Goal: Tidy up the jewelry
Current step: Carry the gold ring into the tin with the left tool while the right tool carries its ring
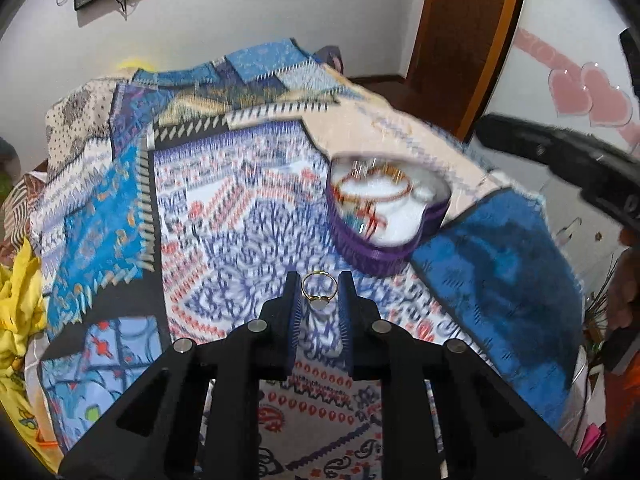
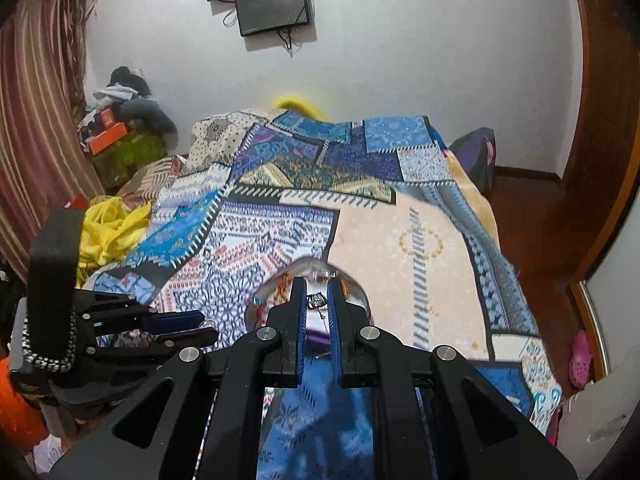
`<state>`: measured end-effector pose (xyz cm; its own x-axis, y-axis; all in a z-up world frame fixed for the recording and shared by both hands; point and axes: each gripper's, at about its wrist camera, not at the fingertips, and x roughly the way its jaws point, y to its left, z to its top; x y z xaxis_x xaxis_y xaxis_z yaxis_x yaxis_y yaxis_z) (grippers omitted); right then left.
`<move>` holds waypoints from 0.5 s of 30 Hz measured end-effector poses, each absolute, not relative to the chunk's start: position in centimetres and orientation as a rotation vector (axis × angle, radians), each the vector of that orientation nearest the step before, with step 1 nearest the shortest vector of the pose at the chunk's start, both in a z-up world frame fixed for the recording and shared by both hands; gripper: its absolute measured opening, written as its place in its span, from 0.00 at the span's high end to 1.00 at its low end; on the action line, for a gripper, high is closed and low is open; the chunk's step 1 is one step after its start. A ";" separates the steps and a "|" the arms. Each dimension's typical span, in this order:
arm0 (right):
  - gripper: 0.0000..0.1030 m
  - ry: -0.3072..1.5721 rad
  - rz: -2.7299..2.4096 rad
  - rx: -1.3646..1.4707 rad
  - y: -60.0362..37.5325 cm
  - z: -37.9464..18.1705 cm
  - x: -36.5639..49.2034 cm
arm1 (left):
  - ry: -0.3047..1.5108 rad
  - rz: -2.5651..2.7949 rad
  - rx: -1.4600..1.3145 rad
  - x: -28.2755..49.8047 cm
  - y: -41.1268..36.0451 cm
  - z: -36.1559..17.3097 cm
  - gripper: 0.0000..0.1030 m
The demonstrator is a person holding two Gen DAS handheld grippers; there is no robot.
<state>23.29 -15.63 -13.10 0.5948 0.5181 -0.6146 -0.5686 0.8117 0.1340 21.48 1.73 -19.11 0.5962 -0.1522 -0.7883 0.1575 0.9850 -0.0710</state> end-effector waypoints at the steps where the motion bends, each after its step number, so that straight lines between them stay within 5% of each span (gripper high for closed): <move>1: 0.91 0.683 0.633 -0.080 -15.6 -13.0 23.3 | 0.903 -0.182 0.006 21.6 1.6 -18.6 0.83; 15: 0.91 0.641 0.636 -0.085 -15.0 -11.8 25.2 | 0.796 -0.218 -0.024 24.0 0.2 -14.6 0.83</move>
<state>25.24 -14.95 -11.84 0.6192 0.5272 -0.5819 -0.5779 0.8077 0.1168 24.04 0.22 -14.56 0.6783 -0.2030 -0.7062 0.1848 0.9773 -0.1034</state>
